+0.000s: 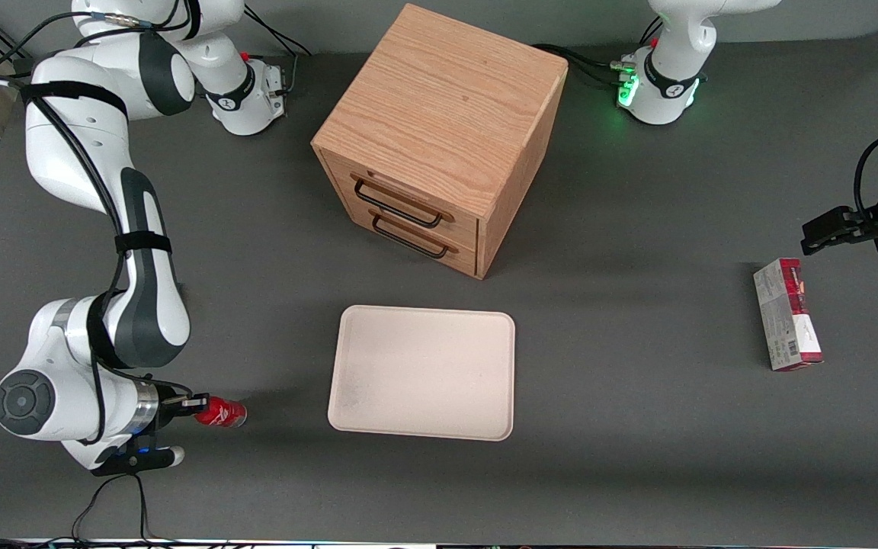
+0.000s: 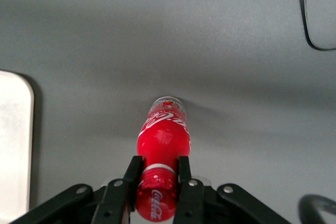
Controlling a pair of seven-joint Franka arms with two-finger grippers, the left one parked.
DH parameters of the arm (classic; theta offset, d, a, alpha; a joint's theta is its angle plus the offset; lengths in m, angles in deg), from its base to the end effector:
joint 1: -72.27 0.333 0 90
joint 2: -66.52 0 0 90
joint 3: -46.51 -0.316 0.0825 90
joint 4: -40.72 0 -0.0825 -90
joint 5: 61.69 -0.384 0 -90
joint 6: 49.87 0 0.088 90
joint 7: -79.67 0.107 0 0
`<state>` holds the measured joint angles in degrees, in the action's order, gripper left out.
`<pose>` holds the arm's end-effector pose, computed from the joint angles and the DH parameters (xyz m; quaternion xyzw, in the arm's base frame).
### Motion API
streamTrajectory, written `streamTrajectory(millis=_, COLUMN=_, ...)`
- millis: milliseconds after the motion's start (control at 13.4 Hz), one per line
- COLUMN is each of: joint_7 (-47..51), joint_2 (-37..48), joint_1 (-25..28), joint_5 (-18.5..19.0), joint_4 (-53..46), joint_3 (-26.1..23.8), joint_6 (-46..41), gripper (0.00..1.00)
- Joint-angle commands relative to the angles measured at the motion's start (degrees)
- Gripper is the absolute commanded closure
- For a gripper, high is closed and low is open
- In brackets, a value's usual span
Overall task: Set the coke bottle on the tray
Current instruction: 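Lift the held bottle up off the table with the right gripper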
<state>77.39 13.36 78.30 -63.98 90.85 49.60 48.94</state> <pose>0.7721 0.0602 0.3354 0.9979 0.0516 -0.0386 0.0026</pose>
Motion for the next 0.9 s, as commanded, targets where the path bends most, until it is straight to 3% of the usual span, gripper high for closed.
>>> streamTrajectory(millis=0, joint_7=1.4, joint_2=6.0, joint_1=0.0, joint_5=-0.5, joint_4=0.5, joint_3=0.3, joint_6=-9.6, gripper=1.0)
streamTrajectory(millis=373, joint_7=1.1, joint_2=17.9, joint_1=-0.8, joint_5=-0.5, joint_4=-1.9, joint_3=0.9, joint_6=-25.0, gripper=1.0)
streamTrajectory(millis=821, joint_7=0.4, joint_2=26.9, joint_1=-0.7, joint_5=-0.3, joint_4=5.6, joint_3=1.4, joint_6=-26.7, gripper=1.0)
